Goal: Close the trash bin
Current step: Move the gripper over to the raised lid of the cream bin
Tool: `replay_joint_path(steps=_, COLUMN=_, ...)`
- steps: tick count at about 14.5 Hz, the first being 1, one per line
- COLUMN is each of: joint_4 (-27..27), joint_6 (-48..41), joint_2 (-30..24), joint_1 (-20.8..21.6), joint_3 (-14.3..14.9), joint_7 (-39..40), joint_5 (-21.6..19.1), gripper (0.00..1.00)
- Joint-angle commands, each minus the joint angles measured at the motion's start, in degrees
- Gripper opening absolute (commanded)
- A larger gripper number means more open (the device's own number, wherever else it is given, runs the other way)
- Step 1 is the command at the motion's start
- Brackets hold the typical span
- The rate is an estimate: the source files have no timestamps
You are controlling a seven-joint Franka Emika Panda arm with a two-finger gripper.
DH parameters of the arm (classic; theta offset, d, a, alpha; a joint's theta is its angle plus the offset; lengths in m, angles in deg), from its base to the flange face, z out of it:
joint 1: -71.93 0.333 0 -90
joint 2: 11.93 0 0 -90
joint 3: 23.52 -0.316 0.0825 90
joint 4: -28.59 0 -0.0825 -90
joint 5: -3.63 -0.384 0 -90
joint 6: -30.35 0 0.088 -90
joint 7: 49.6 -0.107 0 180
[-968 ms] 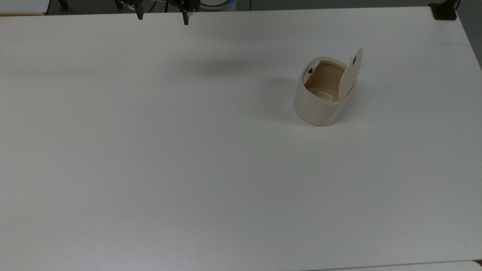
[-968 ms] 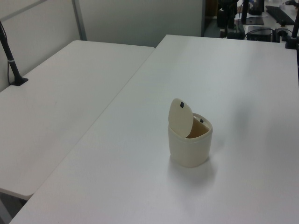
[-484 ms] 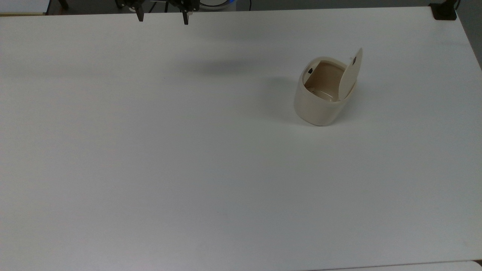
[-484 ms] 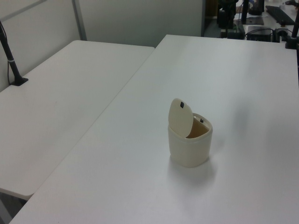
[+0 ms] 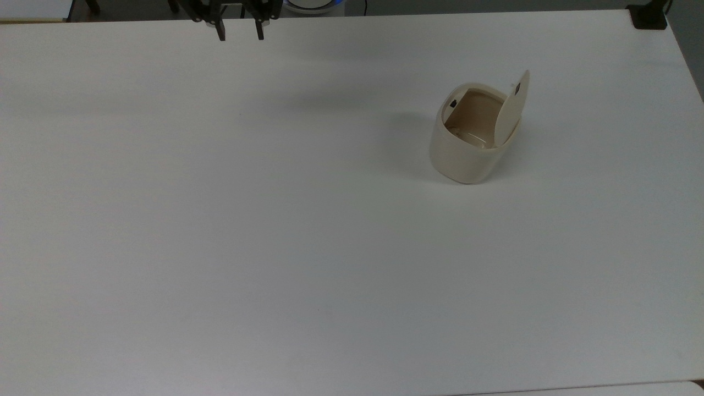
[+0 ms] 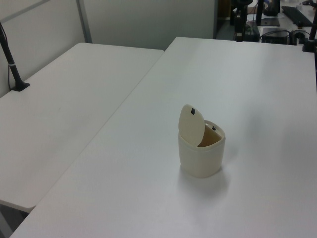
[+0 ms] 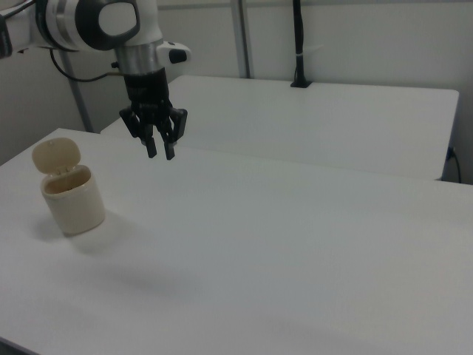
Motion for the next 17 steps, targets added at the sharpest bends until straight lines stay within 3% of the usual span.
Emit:
replay_joint_path(steps=1, joint_4=1.3, joint_6=1.8, joint_2=0.6, joint_1=3.2, joint_3=0.3, joint_7=9.2, joint_5=-1.5, gripper=0.00)
replay_joint_path(steps=4, joint_4=0.8, joint_6=3.3, joint_2=2.8, joint_1=8.3, joint_3=1.5, joint_7=14.6, joint_5=-6.1, gripper=0.00)
replay_joint_path(steps=8, joint_4=-1.1, joint_6=9.9, joint_2=6.1, joint_1=14.7, joint_3=1.4, joint_7=15.0, joint_5=-10.1, gripper=0.00)
replay_joint_path(steps=11, joint_4=-5.5, joint_6=12.3, joint_2=8.6, joint_1=19.6, joint_3=0.8, joint_7=14.8, joint_5=-13.1, gripper=0.00)
replay_joint_path(steps=17, joint_4=-6.2, joint_6=23.7, joint_2=10.1, joint_1=27.2, joint_3=-3.2, joint_7=11.4, joint_5=-12.5, gripper=0.00)
